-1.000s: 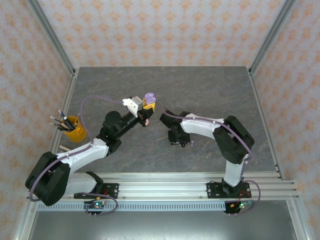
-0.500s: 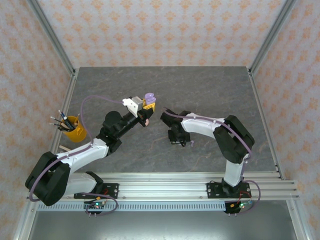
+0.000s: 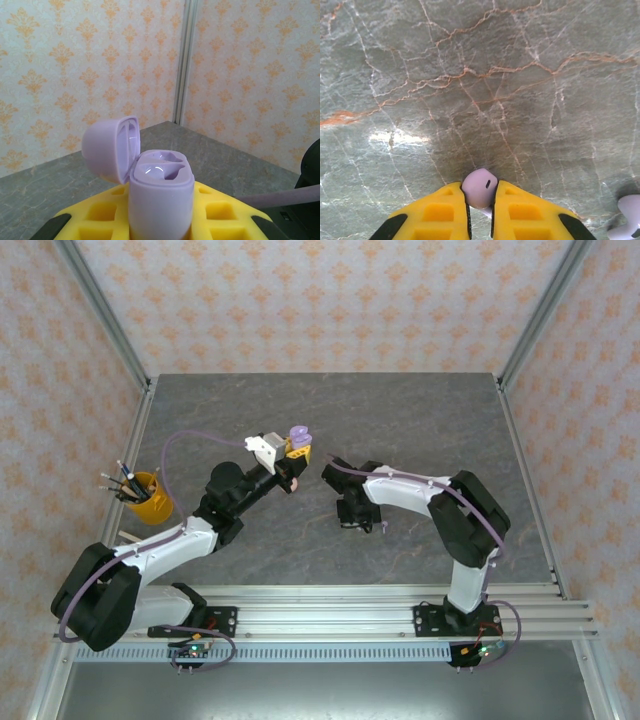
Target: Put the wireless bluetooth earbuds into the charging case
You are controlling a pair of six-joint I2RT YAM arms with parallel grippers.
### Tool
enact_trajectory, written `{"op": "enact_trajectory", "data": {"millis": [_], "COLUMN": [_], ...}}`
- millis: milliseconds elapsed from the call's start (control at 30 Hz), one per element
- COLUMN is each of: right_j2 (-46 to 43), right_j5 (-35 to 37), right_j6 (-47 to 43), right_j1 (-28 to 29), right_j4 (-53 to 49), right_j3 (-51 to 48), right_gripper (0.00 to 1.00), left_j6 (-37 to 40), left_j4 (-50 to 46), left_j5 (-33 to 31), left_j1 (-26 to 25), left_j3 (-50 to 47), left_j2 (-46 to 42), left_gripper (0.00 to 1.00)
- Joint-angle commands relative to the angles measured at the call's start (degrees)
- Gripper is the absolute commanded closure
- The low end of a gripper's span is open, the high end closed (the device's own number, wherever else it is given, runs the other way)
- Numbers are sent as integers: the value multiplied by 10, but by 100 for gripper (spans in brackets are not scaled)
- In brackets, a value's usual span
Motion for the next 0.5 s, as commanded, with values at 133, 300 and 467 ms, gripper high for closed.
{"op": "enact_trajectory", "data": {"millis": [133,300,467], "right_j2": [-32,-65,-94], "right_j5": [40,44,49], "right_j6": [13,20,24], "right_j1": [-12,-13,-13], "right_j4": [40,54,65], "right_j3": [-37,-52,-64], "right_gripper": [86,86,86], "left_j6": [-3,-3,-3], "left_j4": [19,15,10], "left_j5": [5,8,10], "left_j1": [3,3,3], "left_j3": [23,26,28], "left_j2": [4,3,3], "left_gripper": [100,100,100]}}
